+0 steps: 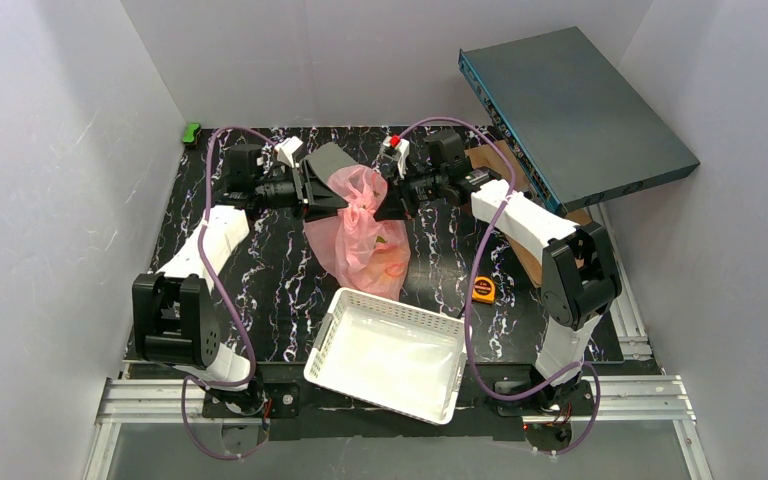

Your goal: Place the fake fruits into the plastic bag and tie a complex knot

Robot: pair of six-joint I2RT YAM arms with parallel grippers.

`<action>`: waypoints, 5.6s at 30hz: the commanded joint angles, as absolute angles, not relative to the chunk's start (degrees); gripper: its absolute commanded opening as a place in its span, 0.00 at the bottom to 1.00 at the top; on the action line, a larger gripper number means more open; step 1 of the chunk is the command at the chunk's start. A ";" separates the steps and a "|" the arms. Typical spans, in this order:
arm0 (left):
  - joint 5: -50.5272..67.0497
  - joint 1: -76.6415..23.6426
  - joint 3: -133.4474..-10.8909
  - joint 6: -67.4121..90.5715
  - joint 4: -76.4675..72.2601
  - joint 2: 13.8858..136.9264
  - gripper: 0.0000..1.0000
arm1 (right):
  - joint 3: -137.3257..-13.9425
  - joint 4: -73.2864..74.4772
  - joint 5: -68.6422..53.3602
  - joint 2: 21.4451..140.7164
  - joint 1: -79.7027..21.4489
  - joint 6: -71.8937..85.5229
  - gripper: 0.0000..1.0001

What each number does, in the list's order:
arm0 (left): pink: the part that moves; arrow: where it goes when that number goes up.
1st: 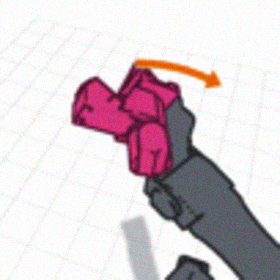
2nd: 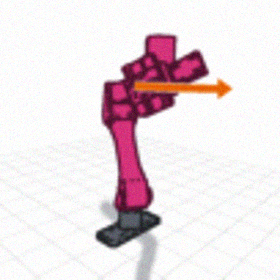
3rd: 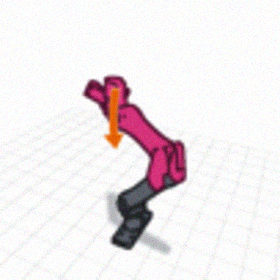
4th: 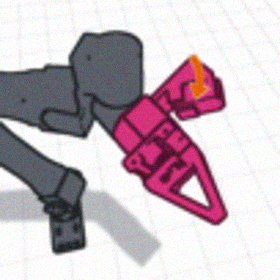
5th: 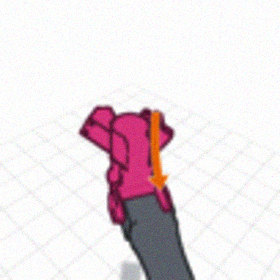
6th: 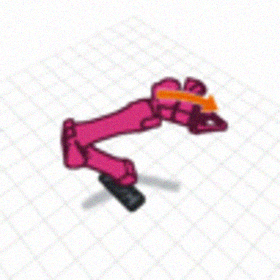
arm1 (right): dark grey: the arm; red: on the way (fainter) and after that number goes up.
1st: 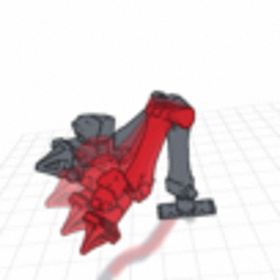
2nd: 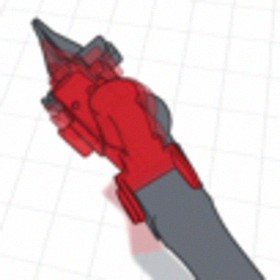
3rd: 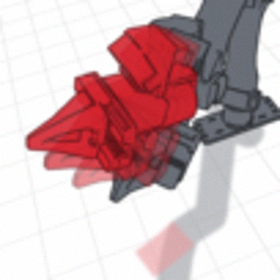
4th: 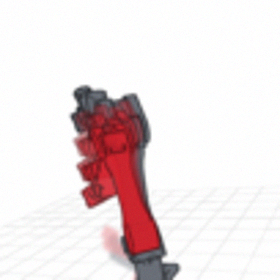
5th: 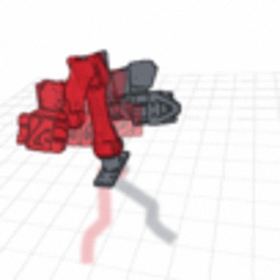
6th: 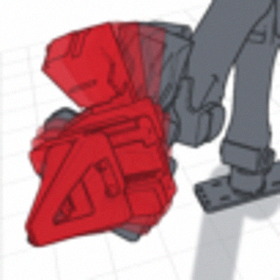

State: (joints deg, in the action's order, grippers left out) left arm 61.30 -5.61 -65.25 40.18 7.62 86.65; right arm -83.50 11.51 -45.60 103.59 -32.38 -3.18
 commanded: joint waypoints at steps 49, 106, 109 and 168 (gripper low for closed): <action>44.88 10.83 -67.26 9.10 32.80 88.06 0.00 | -82.21 30.11 -28.89 95.43 -23.30 -27.68 0.01; 43.20 6.33 -72.53 9.79 31.65 91.35 0.00 | -91.55 35.63 -25.59 103.42 -30.14 -23.18 0.80; 42.40 6.32 -72.81 9.44 31.77 91.15 0.00 | -90.16 34.92 -21.79 103.33 -30.15 -24.56 0.58; 37.64 -10.79 -81.80 -51.48 43.12 105.43 0.26 | -94.64 44.32 -45.77 98.07 -22.80 -28.94 0.01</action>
State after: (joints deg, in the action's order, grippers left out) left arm 39.16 -14.09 -85.10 -50.15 38.46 108.92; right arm -85.62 41.58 -34.57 97.78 -23.09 -36.10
